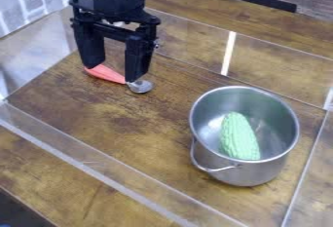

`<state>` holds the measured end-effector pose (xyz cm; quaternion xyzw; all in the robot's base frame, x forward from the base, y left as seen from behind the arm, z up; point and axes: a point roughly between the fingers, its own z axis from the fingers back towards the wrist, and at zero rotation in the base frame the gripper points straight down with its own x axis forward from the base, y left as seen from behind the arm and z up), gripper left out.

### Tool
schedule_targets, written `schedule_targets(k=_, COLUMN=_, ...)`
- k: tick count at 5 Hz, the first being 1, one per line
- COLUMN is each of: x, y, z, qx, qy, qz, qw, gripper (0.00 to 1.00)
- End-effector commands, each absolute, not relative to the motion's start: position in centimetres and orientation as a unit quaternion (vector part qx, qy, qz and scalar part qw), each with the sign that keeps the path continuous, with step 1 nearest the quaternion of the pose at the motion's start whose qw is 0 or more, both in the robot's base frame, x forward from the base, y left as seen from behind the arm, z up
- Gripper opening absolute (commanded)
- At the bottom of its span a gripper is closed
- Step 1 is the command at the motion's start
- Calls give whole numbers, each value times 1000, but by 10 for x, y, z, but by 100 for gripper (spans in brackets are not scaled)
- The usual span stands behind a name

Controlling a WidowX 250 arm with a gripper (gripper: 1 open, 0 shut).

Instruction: Remove the green object from the silver pot and put it on the table

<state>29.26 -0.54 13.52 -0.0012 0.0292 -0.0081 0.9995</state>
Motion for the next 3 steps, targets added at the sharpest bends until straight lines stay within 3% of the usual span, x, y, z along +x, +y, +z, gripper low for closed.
schedule_targets(k=1, x=291, y=-9, z=125, qx=-3, qy=42, qz=-8, qw=999, gripper=100)
schedule_targets(k=3, x=309, y=-63, z=120, qx=-11, qy=21, qz=-16, qw=1000, gripper=100)
